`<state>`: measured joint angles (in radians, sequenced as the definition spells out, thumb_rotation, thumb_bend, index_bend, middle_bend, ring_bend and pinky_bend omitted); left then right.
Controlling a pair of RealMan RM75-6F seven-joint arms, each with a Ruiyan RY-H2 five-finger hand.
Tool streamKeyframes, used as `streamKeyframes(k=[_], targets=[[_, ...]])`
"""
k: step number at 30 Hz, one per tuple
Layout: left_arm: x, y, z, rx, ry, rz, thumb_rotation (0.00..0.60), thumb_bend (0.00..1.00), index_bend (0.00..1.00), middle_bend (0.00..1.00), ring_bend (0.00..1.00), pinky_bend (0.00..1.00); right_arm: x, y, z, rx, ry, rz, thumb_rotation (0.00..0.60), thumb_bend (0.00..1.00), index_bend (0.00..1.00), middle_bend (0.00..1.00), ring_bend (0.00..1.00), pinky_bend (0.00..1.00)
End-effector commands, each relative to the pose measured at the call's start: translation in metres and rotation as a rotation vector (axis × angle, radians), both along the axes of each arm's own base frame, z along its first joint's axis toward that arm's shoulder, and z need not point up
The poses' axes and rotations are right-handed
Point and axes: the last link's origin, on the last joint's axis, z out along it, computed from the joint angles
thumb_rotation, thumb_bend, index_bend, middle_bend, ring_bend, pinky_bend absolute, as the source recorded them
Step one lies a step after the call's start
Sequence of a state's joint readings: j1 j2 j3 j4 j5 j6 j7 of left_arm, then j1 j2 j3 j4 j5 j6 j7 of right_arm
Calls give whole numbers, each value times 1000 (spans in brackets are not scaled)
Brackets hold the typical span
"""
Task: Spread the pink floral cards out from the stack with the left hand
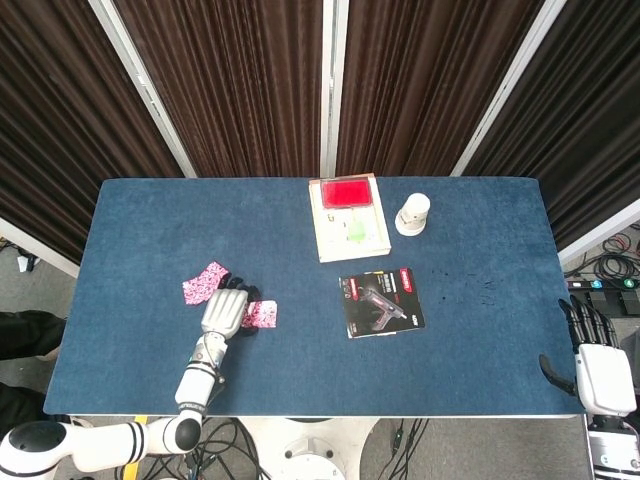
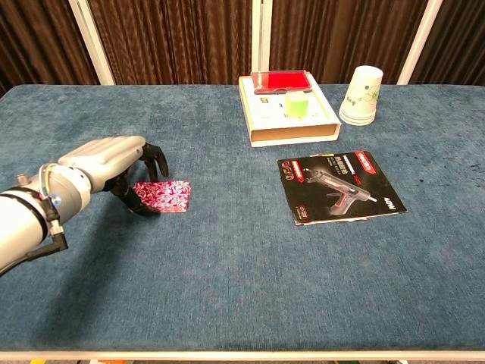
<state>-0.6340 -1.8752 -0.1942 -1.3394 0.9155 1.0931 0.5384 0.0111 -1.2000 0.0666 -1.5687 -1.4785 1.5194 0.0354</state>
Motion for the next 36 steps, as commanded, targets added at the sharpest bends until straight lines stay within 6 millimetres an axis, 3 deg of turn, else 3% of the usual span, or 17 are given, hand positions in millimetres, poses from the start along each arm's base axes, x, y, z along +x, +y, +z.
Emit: streamKeyframes(k=[1,36], targets=[[0,0,0,1,-4,4,600,196,378,415,134,69,0,0,0,0,0,-2,600,229,0,0,0,0],[1,3,12,22,-82,10,600,223,426,461,160,70,-2,-1,-2,9,2,-13,600,230,0,0,0,0]])
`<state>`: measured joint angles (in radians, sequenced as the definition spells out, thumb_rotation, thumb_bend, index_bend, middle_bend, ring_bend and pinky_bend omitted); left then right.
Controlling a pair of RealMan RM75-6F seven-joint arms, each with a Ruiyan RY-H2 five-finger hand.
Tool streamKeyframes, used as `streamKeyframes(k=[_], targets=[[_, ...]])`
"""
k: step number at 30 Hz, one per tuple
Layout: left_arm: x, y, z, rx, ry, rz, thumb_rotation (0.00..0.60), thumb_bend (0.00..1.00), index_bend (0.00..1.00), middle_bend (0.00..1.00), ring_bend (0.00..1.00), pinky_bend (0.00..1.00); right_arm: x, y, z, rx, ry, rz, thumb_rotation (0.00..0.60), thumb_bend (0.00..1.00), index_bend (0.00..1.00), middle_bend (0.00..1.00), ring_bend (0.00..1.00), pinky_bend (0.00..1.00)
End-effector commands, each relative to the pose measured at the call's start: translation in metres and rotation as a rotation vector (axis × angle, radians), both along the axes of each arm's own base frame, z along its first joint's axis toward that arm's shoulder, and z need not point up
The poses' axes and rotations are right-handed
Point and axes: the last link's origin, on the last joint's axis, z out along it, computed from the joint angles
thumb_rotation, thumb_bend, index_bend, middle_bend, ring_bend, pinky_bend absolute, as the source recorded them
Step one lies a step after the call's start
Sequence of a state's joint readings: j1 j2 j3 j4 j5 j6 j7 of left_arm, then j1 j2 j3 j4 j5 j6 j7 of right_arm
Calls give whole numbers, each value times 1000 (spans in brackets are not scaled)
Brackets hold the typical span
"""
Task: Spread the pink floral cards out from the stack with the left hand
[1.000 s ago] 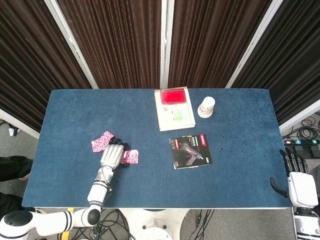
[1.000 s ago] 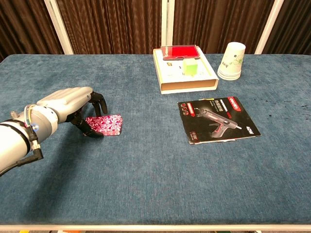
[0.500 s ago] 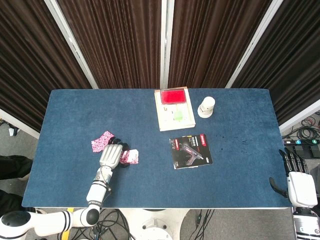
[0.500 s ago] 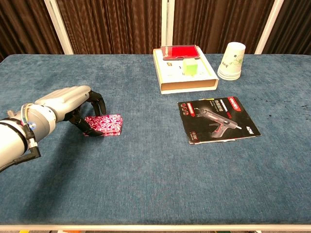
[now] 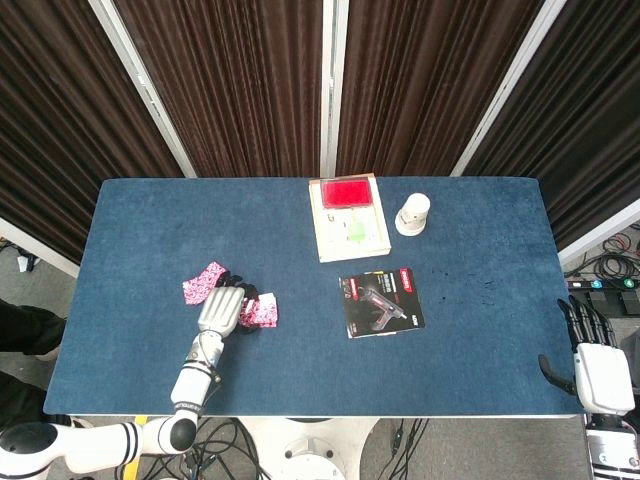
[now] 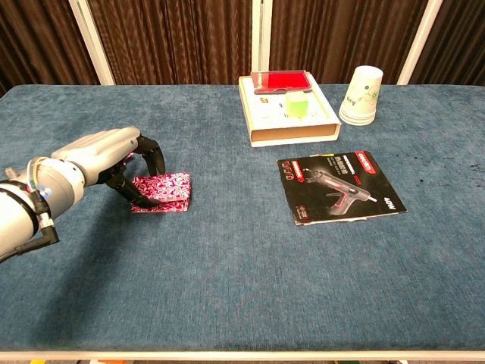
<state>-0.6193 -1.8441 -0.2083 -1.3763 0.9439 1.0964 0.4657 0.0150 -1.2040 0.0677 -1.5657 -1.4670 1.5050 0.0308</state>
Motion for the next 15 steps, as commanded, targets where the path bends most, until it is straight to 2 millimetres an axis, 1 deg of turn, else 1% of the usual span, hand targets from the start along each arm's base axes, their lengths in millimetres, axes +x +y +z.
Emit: streamKeyframes(k=[1,9,15], targets=[[0,1,1,8,-5,-1,600,224,427,461,160,69,0,0,0,1,0,-1,600,229,0,0,0,0],[-1,5,5,25,-22,5,600,225,428,463,161,70,0,0,0,1,1,-2,600,229,0,0,0,0],[6,16,10,52,-24,-10,600,225,429,464,162,69,-1,0,0,0,-1,-5,600,230,0,0,0,0]])
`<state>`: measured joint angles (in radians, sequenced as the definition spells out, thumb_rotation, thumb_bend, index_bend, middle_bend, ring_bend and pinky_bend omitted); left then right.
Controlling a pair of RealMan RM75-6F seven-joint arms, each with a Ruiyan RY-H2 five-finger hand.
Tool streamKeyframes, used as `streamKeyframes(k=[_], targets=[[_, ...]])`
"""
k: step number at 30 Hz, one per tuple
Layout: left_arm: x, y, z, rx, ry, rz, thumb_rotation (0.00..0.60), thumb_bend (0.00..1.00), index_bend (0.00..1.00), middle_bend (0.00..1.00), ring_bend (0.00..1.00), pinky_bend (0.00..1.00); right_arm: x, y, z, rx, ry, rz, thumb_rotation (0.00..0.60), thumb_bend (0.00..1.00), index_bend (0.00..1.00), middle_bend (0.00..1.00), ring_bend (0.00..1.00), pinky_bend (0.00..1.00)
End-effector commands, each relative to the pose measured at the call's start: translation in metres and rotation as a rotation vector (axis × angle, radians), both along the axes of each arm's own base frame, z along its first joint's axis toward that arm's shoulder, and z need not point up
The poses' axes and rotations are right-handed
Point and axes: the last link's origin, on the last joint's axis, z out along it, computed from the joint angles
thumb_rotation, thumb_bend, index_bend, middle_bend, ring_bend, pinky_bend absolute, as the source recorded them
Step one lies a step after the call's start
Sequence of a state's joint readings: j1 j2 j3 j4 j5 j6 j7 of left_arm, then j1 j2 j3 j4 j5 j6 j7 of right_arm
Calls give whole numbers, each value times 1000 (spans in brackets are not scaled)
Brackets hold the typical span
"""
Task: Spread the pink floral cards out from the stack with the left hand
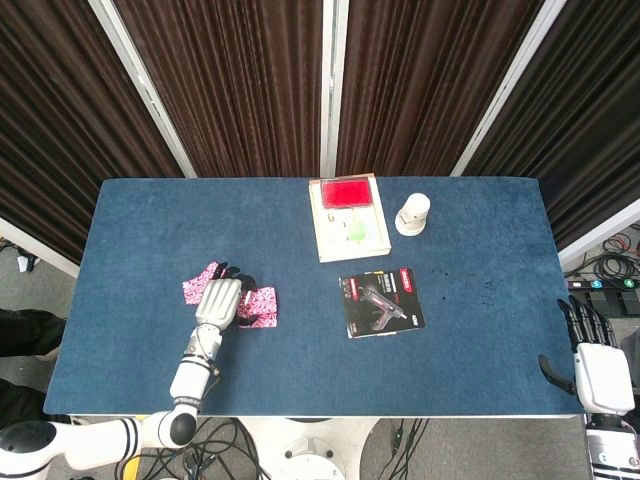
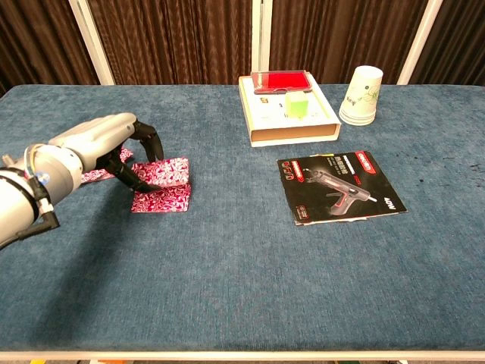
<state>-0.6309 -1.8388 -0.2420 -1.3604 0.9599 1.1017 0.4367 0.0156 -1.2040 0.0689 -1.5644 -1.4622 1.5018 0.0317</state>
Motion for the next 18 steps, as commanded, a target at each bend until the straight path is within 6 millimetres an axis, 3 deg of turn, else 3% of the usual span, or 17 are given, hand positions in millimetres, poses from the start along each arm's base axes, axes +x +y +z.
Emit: streamKeyframes(k=[1,11,18], targets=[[4,6,3,10,5,-8,600,225,429,464,162,69,0,0,0,0,-1,-1,600,230,0,0,0,0],[25,39,-3,23,30,-20,600,231,431,468,168,69,-2,1,4,-12,-5,-4,600,229,0,0,0,0],[25,54,-19,20,54,-5,600,231,434,470,168,69,-5,2,5,-11,-9,-9,600,230,0,0,0,0]])
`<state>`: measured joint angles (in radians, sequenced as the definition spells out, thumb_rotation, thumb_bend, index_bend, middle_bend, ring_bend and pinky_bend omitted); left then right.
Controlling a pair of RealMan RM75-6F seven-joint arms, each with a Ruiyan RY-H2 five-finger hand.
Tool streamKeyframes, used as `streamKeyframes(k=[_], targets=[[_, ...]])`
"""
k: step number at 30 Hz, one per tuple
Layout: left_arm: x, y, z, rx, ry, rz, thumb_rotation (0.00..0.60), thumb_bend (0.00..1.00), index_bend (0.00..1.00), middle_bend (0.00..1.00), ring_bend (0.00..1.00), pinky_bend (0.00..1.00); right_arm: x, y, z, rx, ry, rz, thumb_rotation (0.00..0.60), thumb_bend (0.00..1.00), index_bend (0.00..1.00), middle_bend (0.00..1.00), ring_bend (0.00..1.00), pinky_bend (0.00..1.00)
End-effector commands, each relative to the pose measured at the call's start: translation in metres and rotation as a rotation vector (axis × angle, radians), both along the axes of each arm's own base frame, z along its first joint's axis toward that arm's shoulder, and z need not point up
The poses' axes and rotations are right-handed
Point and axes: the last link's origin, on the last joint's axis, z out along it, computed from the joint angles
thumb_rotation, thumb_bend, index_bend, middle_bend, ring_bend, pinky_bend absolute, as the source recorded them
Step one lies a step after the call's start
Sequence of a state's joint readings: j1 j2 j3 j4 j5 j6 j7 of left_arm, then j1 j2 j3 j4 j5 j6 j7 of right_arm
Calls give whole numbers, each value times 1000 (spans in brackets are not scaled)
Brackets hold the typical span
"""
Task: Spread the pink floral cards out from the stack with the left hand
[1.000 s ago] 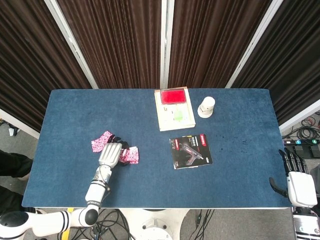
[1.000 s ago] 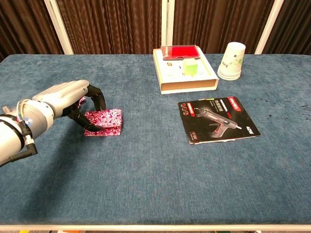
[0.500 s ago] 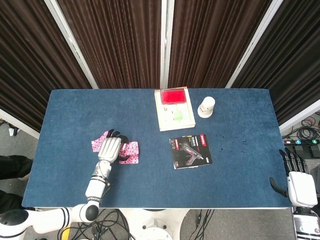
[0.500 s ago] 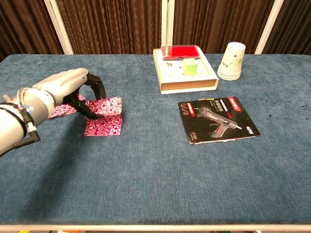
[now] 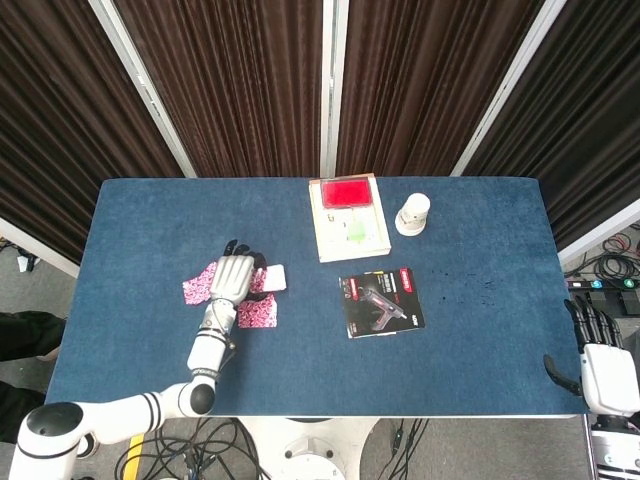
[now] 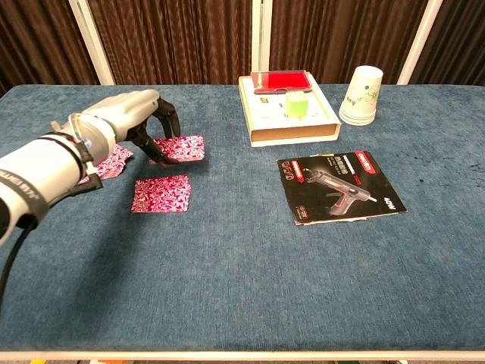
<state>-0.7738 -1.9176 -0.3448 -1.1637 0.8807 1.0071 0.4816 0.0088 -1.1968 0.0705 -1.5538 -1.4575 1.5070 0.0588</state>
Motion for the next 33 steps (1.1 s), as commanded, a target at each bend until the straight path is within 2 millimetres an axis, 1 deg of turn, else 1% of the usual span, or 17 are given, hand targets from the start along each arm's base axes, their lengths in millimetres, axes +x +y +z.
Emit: streamKeyframes(k=[1,9,11,13,16,24,26,29,32,33], targets=[[2,8,-10,-6,2,7,600,232,435,470,169,69,-1,0,0,0,-1,-2,600,230,0,0,0,0],[1,18,-16,6,6,6,600,230,427,465,169,69,-4,0,1,-2,-7,-8,600,230,0,0,0,0],[0,18,-17,1,13,1,600,223,373,433,169,70,-4,0,1,-2,-7,-8,600,230,0,0,0,0],[-1,17,-17,-3,8,-4,600,203,294,381,163,69,-5,0,2,-3,-7,-10,600,229,0,0,0,0],[-3,17,-16,-1,2,-8,600,175,229,327,148,70,-5,0,2,-2,-7,-10,600,230,0,0,0,0],[-5,16,-11,6,0,-14,600,161,218,301,134,70,-5,0,1,0,-5,-11,600,230,0,0,0,0],[-5,16,-8,12,-4,-13,600,159,218,299,134,70,-5,0,0,3,-5,-11,600,230,0,0,0,0],[-8,15,3,36,-7,-16,600,155,217,297,134,69,-5,-1,-1,6,-5,-12,600,230,0,0,0,0],[-15,14,22,80,9,-23,600,153,219,297,134,70,-5,-1,-3,13,-7,-9,600,230,0,0,0,0],[-20,13,32,102,15,-19,600,152,223,297,134,70,-5,-1,-4,15,-6,-5,600,230,0,0,0,0]])
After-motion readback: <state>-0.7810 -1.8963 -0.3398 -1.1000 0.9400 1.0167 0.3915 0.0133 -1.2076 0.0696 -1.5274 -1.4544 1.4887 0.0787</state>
